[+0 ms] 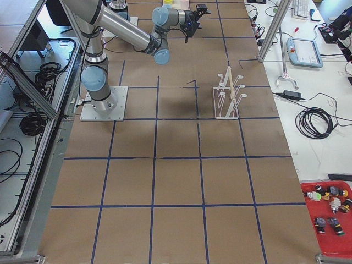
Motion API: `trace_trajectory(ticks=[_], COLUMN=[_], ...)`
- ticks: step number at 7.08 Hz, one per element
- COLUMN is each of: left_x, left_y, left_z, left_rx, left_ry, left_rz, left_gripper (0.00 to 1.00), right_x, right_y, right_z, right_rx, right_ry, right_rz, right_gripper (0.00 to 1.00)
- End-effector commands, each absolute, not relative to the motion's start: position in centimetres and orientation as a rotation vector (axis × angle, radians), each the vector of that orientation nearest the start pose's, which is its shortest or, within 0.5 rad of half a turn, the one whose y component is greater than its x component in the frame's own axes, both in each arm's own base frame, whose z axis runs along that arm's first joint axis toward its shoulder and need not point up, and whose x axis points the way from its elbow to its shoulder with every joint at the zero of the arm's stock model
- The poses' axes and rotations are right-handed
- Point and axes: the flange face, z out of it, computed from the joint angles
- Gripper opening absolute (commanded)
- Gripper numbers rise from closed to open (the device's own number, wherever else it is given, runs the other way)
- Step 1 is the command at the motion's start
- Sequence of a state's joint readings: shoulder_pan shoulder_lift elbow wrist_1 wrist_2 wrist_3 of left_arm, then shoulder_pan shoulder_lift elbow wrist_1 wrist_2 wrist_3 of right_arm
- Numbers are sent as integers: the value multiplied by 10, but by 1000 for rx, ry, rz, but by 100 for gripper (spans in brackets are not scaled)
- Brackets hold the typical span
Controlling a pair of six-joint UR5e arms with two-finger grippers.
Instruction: Transfer IKEA cup to right arm and place on rack
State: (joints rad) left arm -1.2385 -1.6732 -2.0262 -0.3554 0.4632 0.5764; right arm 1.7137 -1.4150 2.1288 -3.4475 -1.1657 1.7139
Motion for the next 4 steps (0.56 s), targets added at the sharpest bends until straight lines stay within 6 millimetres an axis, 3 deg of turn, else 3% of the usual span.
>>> trace_trajectory(ticks=[1, 2, 4], left_x=[-86, -104, -125], left_y=[-506, -496, -477], left_z=[382, 381, 365], left_rx=[-824, -889, -943], left_ry=[-1941, -1902, -1869], left_rz=[1301, 1341, 1348], left_gripper=[3, 4, 4], right_x=[247, 251, 279], right_y=[-459, -465, -464], right_z=[385, 382, 372], right_rx=[1191, 1198, 1181], right_ry=[1556, 1561, 1591], right_rz=[-429, -416, -372], right_gripper=[100, 100, 100])
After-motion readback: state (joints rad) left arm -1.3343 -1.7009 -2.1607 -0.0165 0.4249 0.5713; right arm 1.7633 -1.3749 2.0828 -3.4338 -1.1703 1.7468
